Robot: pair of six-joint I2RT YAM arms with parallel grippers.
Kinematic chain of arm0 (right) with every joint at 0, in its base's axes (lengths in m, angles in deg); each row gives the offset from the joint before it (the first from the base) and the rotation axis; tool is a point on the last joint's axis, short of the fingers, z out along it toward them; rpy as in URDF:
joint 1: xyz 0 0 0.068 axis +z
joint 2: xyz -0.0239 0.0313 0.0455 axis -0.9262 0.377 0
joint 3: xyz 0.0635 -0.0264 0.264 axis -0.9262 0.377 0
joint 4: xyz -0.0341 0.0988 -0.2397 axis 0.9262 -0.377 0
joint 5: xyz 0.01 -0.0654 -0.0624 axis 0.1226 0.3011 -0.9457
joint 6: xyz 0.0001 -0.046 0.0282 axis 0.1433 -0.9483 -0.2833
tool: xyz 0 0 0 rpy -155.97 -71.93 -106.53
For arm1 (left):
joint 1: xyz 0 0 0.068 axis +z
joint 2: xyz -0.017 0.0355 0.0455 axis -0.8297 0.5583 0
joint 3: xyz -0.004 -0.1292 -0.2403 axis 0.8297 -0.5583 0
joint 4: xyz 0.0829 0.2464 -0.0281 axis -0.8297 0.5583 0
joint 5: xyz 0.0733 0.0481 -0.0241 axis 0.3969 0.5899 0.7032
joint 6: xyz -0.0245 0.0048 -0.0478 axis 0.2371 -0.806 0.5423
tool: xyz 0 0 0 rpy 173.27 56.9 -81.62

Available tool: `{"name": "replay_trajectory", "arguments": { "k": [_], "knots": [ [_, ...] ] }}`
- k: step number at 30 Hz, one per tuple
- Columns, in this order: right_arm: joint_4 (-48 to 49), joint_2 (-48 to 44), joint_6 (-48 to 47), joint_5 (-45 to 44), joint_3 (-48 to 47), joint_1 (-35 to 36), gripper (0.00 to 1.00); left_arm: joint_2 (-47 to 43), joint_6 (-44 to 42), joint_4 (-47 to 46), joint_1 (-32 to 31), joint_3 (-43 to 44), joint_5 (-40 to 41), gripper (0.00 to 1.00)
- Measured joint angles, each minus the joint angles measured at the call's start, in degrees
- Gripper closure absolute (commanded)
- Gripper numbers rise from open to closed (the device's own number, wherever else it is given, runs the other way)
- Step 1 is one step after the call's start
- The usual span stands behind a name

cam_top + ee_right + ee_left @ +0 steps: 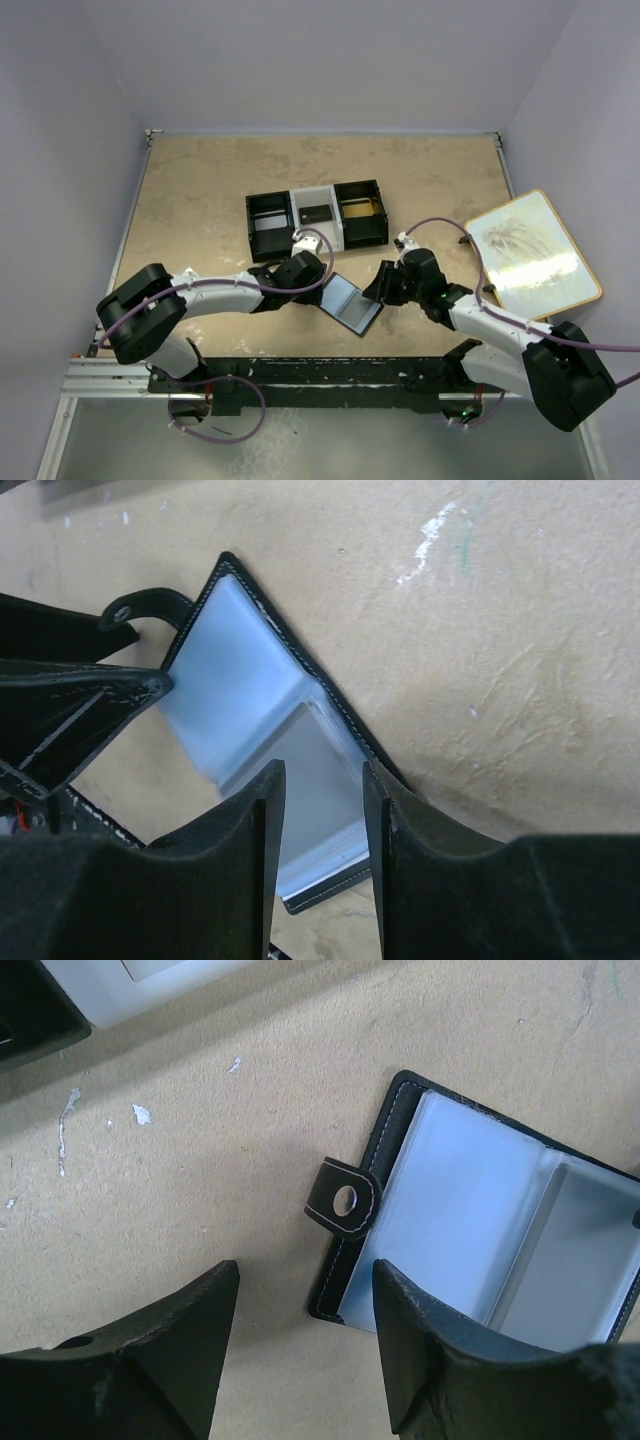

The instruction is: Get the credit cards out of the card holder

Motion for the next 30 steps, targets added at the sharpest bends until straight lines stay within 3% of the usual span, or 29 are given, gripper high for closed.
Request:
{"name": "replay_trajectory", "arguments": {
  "k": [17, 30],
  "knots": [
    [-2.78, -3.15, -0.48, -1.68, -0.68, 0.0, 0.61, 0.09, -0.04, 0.37, -0.59, 0.0, 1.36, 0.51],
    [-2.64, 0.76, -0.55, -1.86, -0.68, 0.0, 0.63, 0.2, -0.07, 0.59, -1.01, 0.2, 1.62, 0.51]
  ]
}}
